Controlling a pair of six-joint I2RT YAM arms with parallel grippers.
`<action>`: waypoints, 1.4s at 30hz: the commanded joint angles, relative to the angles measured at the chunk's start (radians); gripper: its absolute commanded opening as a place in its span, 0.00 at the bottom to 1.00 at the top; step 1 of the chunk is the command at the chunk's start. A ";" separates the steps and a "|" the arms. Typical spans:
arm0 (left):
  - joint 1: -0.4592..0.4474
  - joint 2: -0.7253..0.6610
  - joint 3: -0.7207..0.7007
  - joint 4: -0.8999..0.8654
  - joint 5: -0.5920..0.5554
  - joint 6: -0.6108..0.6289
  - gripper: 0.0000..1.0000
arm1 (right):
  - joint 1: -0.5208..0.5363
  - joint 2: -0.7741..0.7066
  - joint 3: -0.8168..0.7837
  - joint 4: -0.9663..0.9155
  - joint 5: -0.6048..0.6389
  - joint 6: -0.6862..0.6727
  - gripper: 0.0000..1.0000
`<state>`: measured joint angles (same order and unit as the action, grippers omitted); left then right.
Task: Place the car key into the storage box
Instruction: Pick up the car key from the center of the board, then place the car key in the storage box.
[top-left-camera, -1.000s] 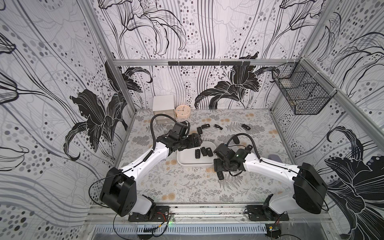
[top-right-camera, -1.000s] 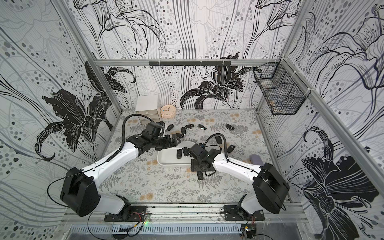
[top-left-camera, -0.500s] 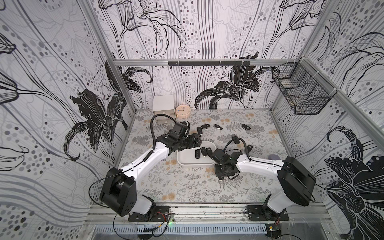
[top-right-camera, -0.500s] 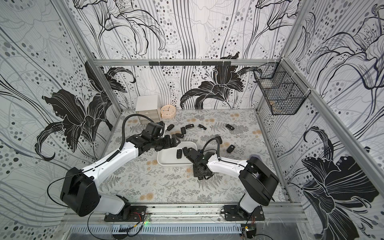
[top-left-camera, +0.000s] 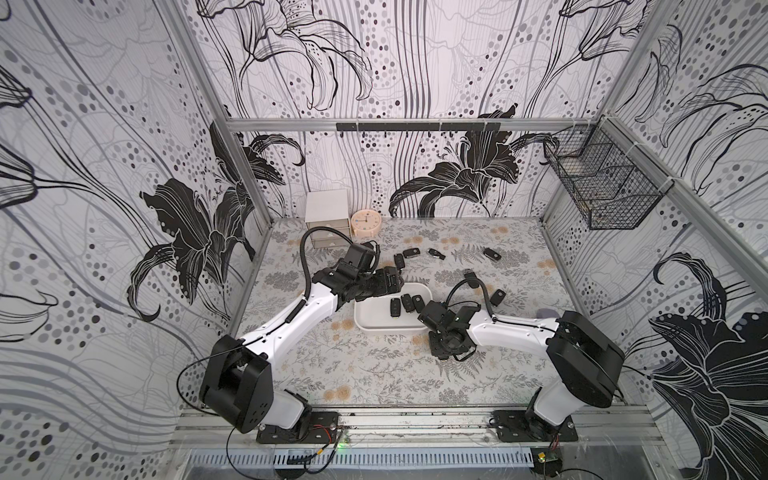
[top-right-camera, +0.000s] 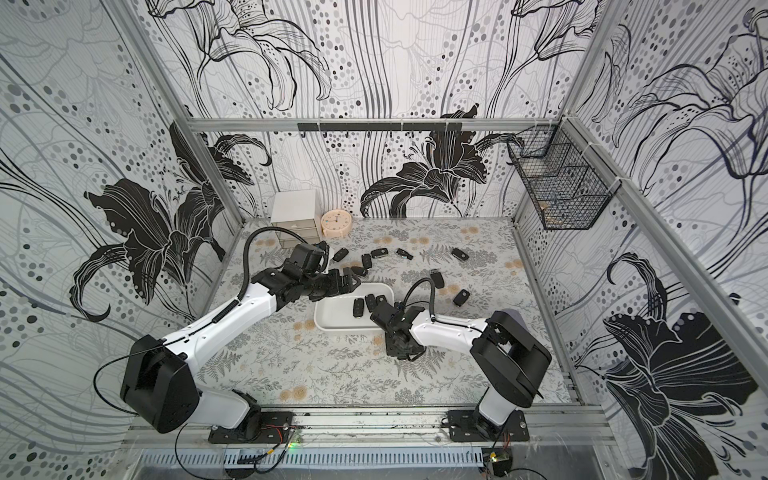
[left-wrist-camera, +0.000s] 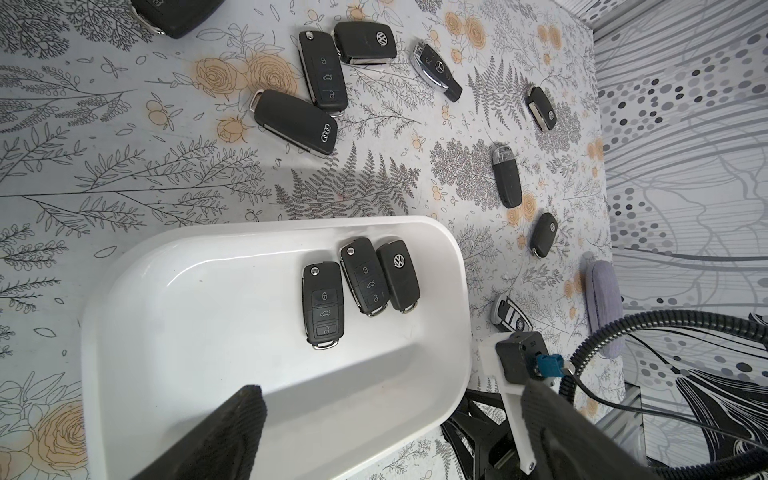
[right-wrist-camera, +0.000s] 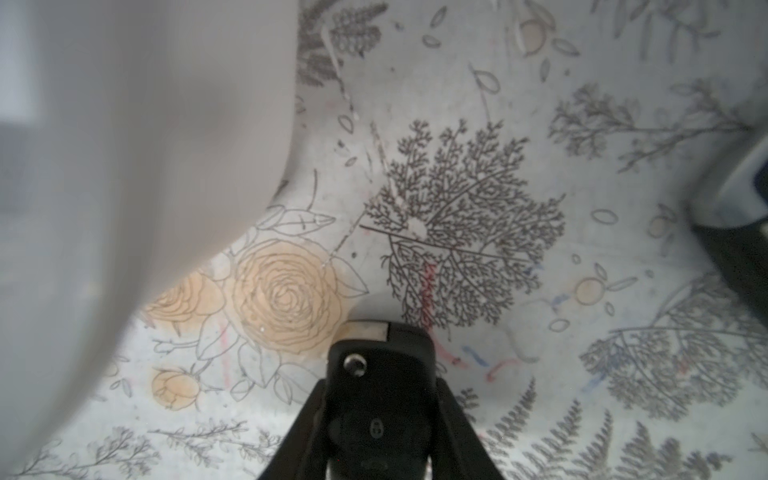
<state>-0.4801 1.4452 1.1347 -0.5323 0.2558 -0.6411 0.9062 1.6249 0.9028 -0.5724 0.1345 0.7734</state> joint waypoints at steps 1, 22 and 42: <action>-0.003 0.000 0.028 0.015 -0.041 0.012 0.99 | 0.005 -0.054 0.023 -0.082 0.069 0.010 0.31; 0.041 -0.176 -0.055 -0.046 -0.337 -0.063 0.99 | -0.057 0.093 0.490 -0.167 0.068 -0.138 0.32; 0.088 -0.328 -0.141 -0.115 -0.382 -0.075 0.99 | -0.031 0.519 0.947 -0.216 -0.043 -0.120 0.33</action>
<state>-0.4000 1.1381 1.0061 -0.6430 -0.1017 -0.7082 0.8650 2.0956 1.7966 -0.7319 0.1036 0.6350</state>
